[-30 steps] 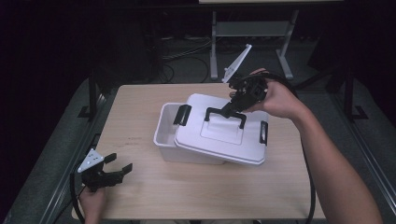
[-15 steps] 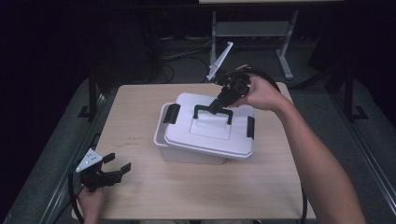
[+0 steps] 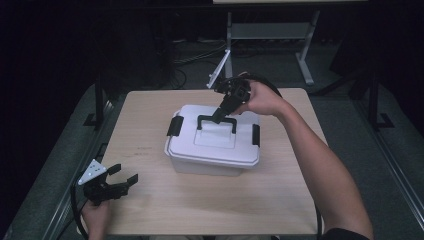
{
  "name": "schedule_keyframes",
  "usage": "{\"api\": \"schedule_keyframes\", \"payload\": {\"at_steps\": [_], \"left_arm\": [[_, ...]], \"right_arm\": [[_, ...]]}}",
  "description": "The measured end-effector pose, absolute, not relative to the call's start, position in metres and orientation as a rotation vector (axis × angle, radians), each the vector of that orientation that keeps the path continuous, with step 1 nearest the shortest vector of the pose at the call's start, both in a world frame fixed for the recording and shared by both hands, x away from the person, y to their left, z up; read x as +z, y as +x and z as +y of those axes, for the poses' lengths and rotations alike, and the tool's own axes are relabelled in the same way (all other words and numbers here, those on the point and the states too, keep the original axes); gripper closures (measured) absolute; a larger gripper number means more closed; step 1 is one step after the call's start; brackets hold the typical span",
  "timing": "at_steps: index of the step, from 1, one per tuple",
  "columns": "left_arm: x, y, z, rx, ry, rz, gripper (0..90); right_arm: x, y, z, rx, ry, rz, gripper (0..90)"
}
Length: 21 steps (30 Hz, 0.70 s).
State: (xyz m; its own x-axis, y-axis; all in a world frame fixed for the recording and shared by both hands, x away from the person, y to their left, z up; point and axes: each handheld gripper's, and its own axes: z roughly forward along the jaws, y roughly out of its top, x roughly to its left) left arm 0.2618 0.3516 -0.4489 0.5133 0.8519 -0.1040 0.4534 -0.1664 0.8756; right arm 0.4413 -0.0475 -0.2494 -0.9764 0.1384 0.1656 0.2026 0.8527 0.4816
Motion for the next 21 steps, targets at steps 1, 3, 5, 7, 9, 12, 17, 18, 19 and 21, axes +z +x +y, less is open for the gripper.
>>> {"api": "schedule_keyframes", "payload": {"at_steps": [1,3,5,7,9,12,17,18,19,21], "left_arm": [[-0.449,0.262,0.351,0.524,1.799,1.091,15.9],[-0.449,0.262,0.351,0.528,1.802,1.091,15.9],[-0.449,0.262,0.35,0.525,1.805,1.089,15.9],[-0.449,0.262,0.351,0.525,1.805,1.089,15.9],[-0.449,0.262,0.351,0.528,1.802,1.091,15.9],[-0.449,0.262,0.353,0.528,1.797,1.097,15.9],[-0.449,0.262,0.354,0.529,1.794,1.099,15.9],[-0.449,0.262,0.354,0.529,1.794,1.099,15.9],[-0.449,0.263,0.354,0.528,1.793,1.099,15.9],[-0.449,0.262,0.356,0.528,1.787,1.103,15.8]], "right_arm": [[-0.25,0.443,-0.047,-0.776,-0.265,-2.9,84.1],[-0.253,0.446,-0.044,-0.777,-0.256,-2.9,84.1],[-0.255,0.45,-0.041,-0.781,-0.248,-2.895,84.1],[-0.257,0.453,-0.038,-0.779,-0.246,-2.897,84.1],[-0.26,0.457,-0.034,-0.779,-0.244,-2.889,84.1],[-0.264,0.462,-0.029,-0.773,-0.241,-2.885,84.2],[-0.264,0.469,-0.026,-0.773,-0.244,-2.885,84.1],[-0.264,0.469,-0.026,-0.773,-0.244,-2.885,84.1],[-0.264,0.472,-0.024,-0.77,-0.243,-2.886,84.0],[-0.265,0.473,-0.021,-0.763,-0.248,-2.878,84.1]]}}
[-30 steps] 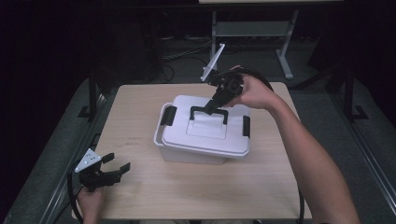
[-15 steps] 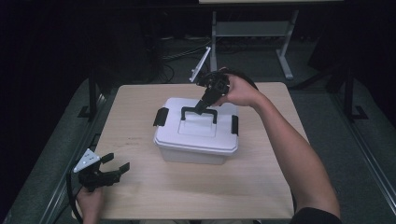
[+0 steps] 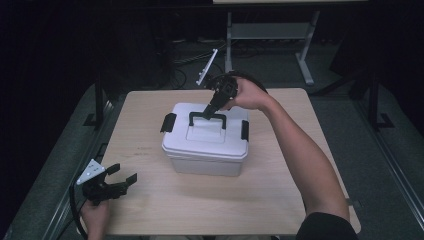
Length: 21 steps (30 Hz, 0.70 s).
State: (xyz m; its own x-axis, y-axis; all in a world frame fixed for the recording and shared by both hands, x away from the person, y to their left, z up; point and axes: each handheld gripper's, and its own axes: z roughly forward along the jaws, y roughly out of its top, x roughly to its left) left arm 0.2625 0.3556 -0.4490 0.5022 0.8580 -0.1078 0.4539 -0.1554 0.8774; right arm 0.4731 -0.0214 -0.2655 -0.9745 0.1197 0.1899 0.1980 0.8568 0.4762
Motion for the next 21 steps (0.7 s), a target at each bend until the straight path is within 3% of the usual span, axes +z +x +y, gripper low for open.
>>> {"api": "schedule_keyframes", "payload": {"at_steps": [21], "left_arm": [[-0.449,0.262,0.359,0.53,1.776,1.108,15.9]], "right_arm": [[-0.277,0.479,-0.023,-0.754,-0.263,-2.853,83.2]]}}
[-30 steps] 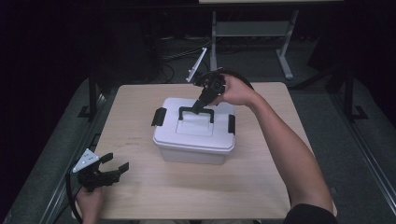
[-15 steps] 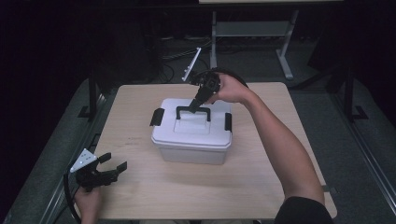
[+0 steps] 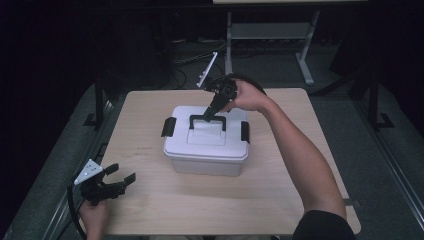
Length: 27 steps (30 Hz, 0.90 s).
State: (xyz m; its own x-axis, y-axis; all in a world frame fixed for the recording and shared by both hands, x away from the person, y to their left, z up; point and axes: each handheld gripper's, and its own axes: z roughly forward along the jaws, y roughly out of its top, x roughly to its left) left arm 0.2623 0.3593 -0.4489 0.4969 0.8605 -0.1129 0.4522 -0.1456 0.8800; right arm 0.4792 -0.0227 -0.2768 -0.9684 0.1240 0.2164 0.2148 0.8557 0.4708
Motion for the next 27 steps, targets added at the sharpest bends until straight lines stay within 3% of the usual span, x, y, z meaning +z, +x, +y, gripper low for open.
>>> {"api": "schedule_keyframes", "payload": {"at_steps": [14,27], "left_arm": [[-0.449,0.262,0.359,0.528,1.772,1.109,15.9],[-0.449,0.262,0.356,0.522,1.79,1.099,15.9]], "right_arm": [[-0.281,0.48,-0.024,-0.762,-0.283,-2.829,82.1],[-0.268,0.473,-0.037,-0.845,-0.31,-2.813,73.4]]}}
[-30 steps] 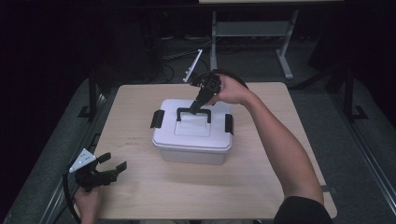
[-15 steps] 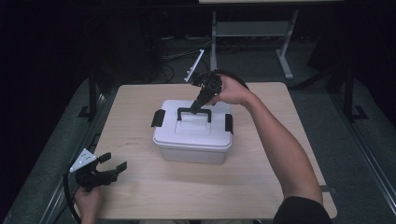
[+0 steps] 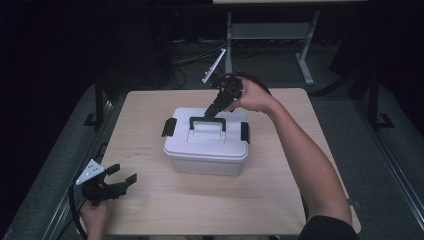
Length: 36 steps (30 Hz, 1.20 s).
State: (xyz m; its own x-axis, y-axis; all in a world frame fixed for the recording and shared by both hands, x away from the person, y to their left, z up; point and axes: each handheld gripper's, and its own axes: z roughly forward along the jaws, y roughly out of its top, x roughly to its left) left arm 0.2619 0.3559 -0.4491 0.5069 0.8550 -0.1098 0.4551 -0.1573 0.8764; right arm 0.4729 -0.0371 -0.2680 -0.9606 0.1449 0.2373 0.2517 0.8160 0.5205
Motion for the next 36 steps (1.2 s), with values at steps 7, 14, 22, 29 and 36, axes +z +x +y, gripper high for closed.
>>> {"api": "schedule_keyframes", "payload": {"at_steps": [7,14,22,29,36], "left_arm": [[-0.45,0.261,0.355,0.523,1.794,1.095,15.9],[-0.449,0.261,0.353,0.523,1.793,1.09,15.8],[-0.449,0.26,0.354,0.528,1.795,1.093,15.9],[-0.449,0.26,0.353,0.523,1.796,1.095,15.9],[-0.449,0.259,0.354,0.526,1.796,1.096,15.8]], "right_arm": [[-0.265,0.47,-0.046,-0.859,-0.346,-2.815,72.2],[-0.262,0.464,-0.056,-0.881,-0.357,-2.825,70.9],[-0.262,0.458,-0.064,-0.885,-0.378,-2.827,68.7],[-0.263,0.454,-0.074,-0.89,-0.401,-2.83,67.1],[-0.262,0.45,-0.085,-0.893,-0.426,-2.836,65.0]]}}
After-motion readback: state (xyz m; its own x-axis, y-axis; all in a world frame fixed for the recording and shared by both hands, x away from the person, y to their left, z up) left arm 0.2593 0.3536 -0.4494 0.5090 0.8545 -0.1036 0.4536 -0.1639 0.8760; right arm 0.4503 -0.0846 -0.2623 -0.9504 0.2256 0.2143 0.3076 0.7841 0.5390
